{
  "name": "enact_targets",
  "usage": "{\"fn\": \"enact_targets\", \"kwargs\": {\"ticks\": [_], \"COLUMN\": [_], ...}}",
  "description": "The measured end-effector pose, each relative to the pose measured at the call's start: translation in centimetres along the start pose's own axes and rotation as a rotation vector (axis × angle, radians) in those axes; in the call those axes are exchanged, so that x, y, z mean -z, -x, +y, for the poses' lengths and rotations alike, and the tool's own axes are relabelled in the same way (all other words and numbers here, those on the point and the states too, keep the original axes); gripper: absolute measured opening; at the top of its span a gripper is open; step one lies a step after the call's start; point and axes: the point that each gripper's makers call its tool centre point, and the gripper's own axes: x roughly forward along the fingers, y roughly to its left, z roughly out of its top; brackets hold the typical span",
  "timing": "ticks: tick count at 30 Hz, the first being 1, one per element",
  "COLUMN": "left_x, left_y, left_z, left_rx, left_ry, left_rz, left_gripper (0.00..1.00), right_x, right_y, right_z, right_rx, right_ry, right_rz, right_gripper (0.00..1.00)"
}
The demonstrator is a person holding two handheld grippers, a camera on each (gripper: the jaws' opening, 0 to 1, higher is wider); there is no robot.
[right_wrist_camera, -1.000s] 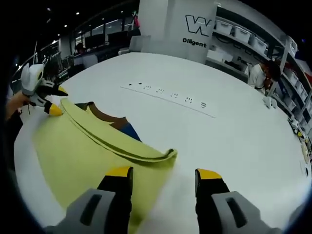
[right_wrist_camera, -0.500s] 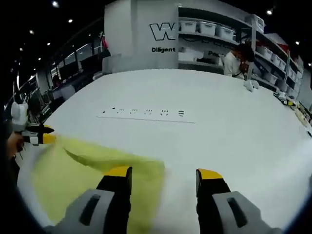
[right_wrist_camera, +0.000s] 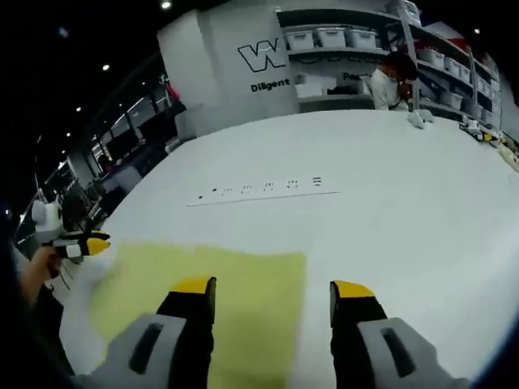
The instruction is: Fold the garment on the visible template until the final outline fits inside the template.
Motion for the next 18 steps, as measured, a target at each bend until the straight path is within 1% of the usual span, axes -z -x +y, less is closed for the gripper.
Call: {"fn": "enact_targets", "kwargs": {"ticks": [2,5,8,10,13,18], "left_x": [0.2,0.5,1.1,1.9,3.2,4.5], "left_y": [0.8,1.8,2.4,2.8,3.6,5.0], "left_z": [-0.3,-1.0,-1.5,-2.0,-2.4,-2.7], "left_rx": [0.003,0.015,0.024,0.038,0.046,0.055], "left_ry": [-0.003,0.003,0.003,0.009,0.011,0.021], "left_rz": [-0.001,-0.011,-0.006,0.000,0.015,0.012], "left_gripper": [0.47,0.48,0.48,0.47,0.47,0.46], "right_x": [0.6,1.6,3.0,4.1,5.1,7.3], "right_y": [0.6,1.1,1.9,2.6,3.6,5.8], "right_z": [0.1,0.3,0.5,0.6,1.1,2.4], "right_rx": [-0.008,-0.026,-0.025,-0.026,-0.039,-0.049], "right_ry": [0.004,-0.013,0.007,0.027,0.037,0.057], "right_rz": [0.006,0.021,0.048,0.069,0.074,0.100], "right_gripper": [0.57,0.58,0.59,0.59,0.59,0.60]}}
